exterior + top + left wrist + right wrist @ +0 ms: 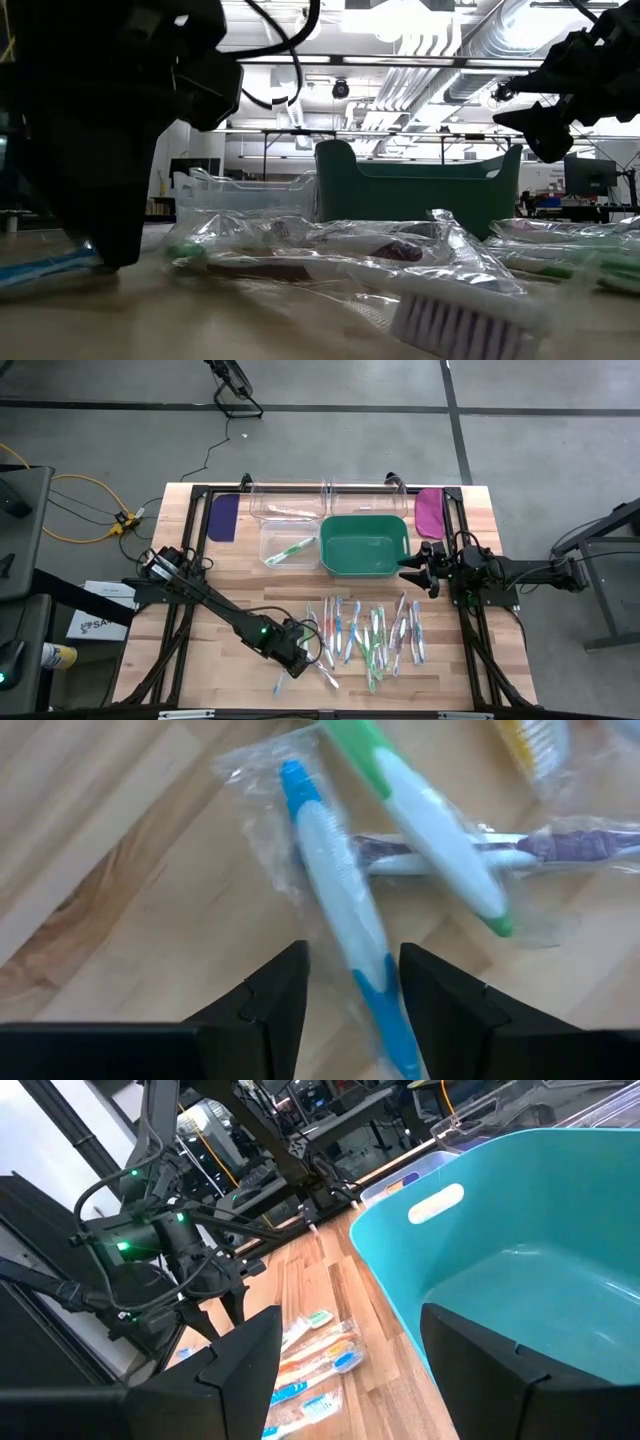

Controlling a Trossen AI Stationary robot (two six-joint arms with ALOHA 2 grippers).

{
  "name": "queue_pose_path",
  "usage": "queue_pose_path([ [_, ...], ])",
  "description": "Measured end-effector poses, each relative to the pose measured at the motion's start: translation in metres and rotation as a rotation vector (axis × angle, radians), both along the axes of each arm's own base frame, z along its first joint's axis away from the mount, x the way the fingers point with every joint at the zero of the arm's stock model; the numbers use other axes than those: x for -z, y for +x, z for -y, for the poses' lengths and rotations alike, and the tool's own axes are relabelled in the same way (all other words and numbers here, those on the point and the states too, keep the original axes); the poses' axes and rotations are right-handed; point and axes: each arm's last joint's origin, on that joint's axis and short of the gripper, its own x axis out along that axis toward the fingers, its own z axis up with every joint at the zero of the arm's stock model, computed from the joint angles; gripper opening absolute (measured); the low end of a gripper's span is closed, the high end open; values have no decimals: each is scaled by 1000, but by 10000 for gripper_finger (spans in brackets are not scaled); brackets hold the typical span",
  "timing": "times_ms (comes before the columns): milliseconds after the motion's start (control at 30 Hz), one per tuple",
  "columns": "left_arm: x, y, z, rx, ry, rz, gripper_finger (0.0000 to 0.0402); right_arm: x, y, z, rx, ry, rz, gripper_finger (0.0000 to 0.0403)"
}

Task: Pick & Place Toothbrushes
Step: Put the blue toothbrush into the green bin

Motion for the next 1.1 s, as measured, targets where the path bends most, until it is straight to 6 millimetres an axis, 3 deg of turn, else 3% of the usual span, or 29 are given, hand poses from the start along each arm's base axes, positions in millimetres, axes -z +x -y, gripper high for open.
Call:
queue_pose_path([
  [200, 4, -1, 0, 27, 12, -24, 130, 0, 0, 0, 0, 0, 2, 233],
  [433, 4, -4, -1, 66, 25, -45, 22, 0, 0, 0, 1, 0, 2, 233],
  [733, -6, -7, -4, 250, -4, -52, 21, 0, 0, 0, 1, 0, 3, 233],
  [1100, -56, -17, -10, 358, 49, 94, 19, -1, 0, 0, 5, 1, 6, 233],
])
